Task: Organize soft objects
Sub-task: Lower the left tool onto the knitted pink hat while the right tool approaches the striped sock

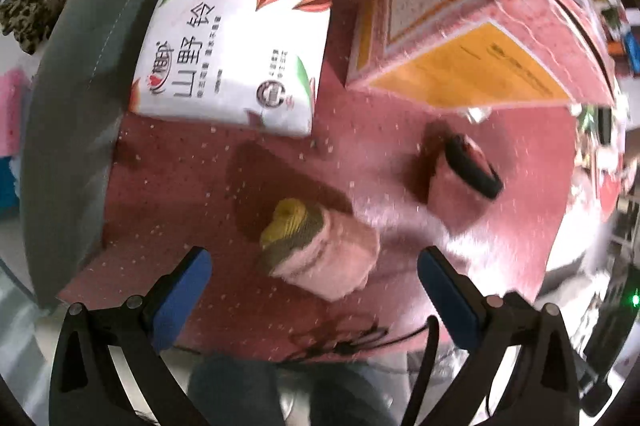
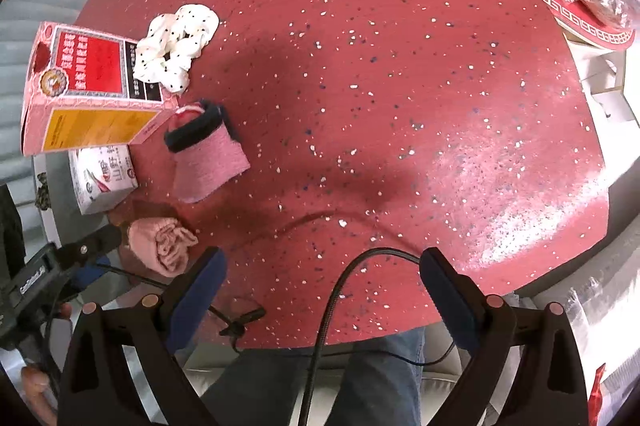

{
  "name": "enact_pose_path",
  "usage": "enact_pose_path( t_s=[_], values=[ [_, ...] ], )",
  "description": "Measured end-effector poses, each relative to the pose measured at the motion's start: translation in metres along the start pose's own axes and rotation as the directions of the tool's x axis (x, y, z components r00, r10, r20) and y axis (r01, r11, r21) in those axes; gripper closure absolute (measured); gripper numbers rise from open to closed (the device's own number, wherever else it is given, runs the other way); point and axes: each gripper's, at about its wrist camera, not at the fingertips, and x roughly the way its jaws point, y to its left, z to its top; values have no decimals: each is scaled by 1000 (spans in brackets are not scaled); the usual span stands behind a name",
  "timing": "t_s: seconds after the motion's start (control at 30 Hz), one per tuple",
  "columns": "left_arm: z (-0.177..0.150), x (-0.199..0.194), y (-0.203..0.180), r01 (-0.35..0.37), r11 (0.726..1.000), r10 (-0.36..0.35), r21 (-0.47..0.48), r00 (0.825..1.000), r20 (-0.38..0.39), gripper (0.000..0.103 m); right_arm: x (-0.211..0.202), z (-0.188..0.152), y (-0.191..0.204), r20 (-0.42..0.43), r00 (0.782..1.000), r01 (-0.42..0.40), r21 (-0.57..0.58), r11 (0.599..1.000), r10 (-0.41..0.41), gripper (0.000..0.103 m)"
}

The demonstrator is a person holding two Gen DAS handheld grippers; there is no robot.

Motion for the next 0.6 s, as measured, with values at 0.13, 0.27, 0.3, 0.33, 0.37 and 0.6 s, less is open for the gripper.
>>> enact_pose_path(
  t_s=[0.13, 0.27, 0.3, 0.33, 0.37, 0.6],
  values=[
    [5, 17, -2, -38, 999, 38, -32, 999, 9, 0, -5, 7, 1, 11, 1000, 8, -9, 1000, -8, 5],
    [5, 40, 9, -48, 993, 45, -105, 999, -30, 0, -6, 16, 15, 18, 1000, 11, -37, 999, -10, 5],
    [5, 43, 13, -49, 992, 46, -115, 999, -28, 0, -5, 17, 19, 19, 1000, 12, -45, 999, -11, 5],
    [5, 44, 17, -53, 992, 51, -115, 998, -26, 0, -5, 19, 23, 21, 1000, 13, -54, 998, -12, 5],
    [6, 44, 20, -48, 992, 46, -117, 999, -23, 0, -4, 21, 27, 20, 1000, 10, -62, 998, -9, 5],
    [12, 54, 52, 83, 953, -118, -290, 987, -106, 0, 9, 36, 47, -5, 1000, -14, -71, 997, 14, 5]
  ],
)
